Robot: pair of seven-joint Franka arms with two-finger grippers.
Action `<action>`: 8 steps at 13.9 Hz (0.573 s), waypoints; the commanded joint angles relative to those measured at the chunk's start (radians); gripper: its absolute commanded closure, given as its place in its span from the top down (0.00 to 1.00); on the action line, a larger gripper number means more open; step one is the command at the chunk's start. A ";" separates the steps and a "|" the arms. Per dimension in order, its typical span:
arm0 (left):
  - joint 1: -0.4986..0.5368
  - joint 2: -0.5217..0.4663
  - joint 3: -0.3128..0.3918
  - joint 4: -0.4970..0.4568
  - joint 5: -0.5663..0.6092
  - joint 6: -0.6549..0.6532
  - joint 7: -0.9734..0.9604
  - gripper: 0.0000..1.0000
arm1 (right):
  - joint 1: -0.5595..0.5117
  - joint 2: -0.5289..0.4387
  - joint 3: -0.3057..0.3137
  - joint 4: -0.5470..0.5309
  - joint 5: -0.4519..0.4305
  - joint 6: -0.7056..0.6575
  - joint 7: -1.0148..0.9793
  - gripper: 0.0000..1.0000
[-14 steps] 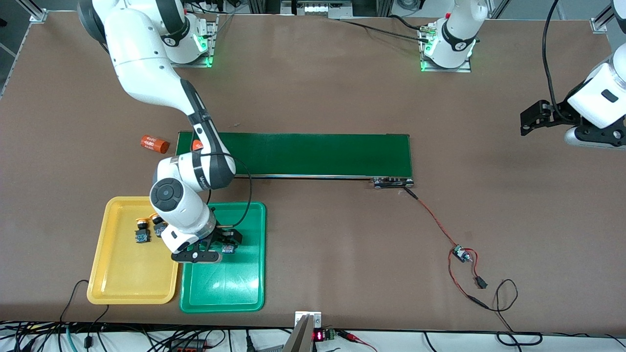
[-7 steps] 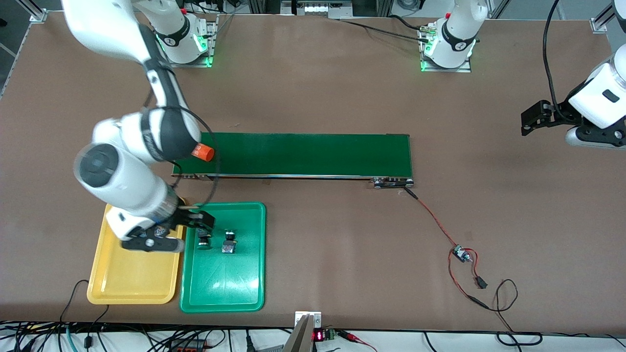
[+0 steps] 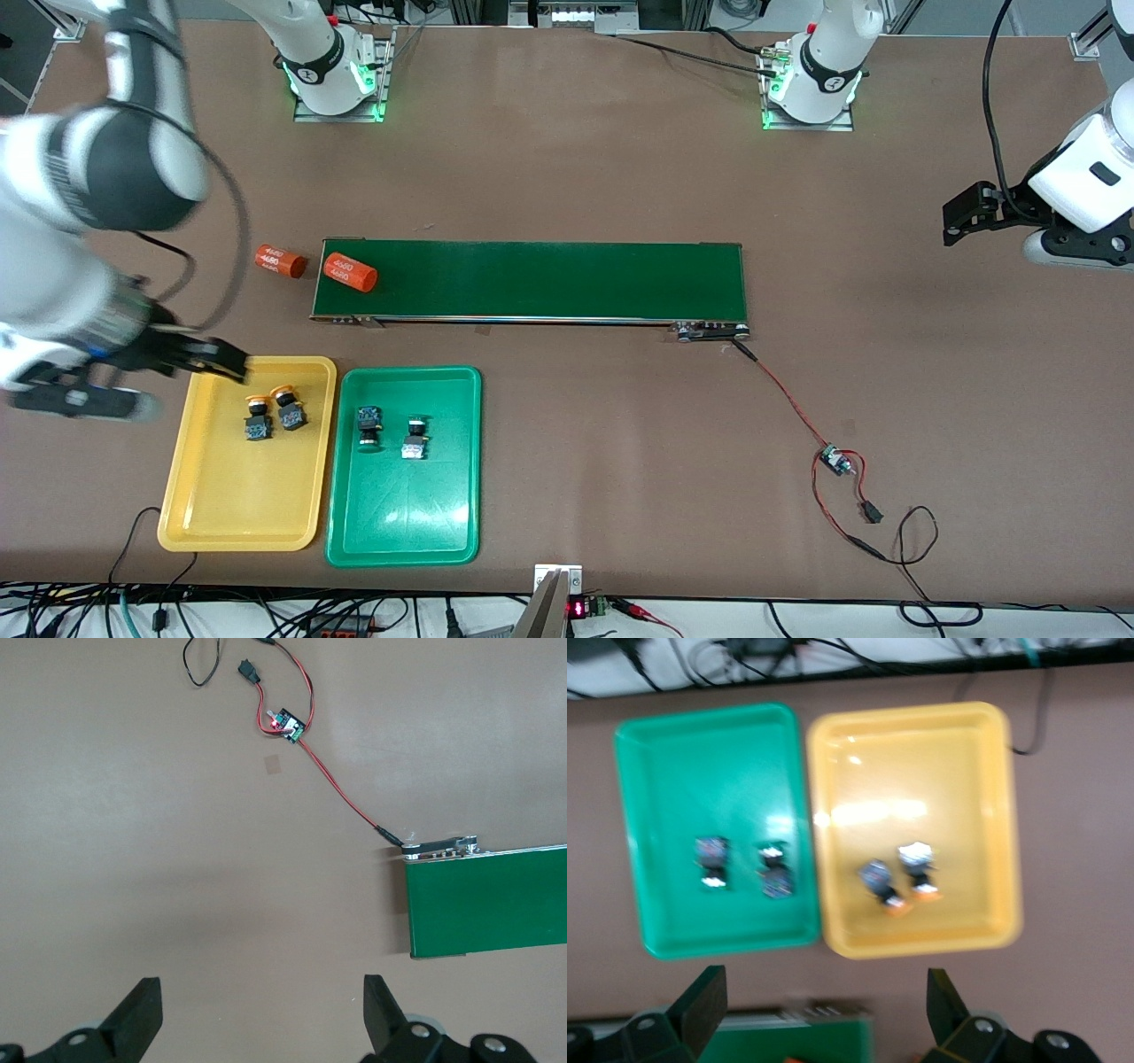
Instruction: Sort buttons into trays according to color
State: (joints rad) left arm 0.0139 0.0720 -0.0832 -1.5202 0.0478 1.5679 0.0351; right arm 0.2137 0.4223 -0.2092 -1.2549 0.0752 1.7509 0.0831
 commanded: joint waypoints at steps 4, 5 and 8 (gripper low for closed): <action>-0.003 -0.005 -0.001 0.003 0.006 0.003 0.012 1.00 | -0.143 -0.241 0.051 -0.181 -0.049 -0.123 -0.155 1.00; -0.003 -0.005 -0.001 0.003 0.006 0.003 0.012 1.00 | -0.146 -0.260 0.051 -0.188 -0.060 -0.134 -0.151 1.00; -0.003 -0.005 -0.001 0.003 0.006 0.003 0.012 1.00 | -0.168 -0.278 0.053 -0.202 -0.060 -0.114 -0.155 1.00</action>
State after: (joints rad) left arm 0.0131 0.0720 -0.0838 -1.5201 0.0478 1.5680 0.0351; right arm 0.0737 0.1778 -0.1822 -1.4120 0.0323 1.6195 -0.0611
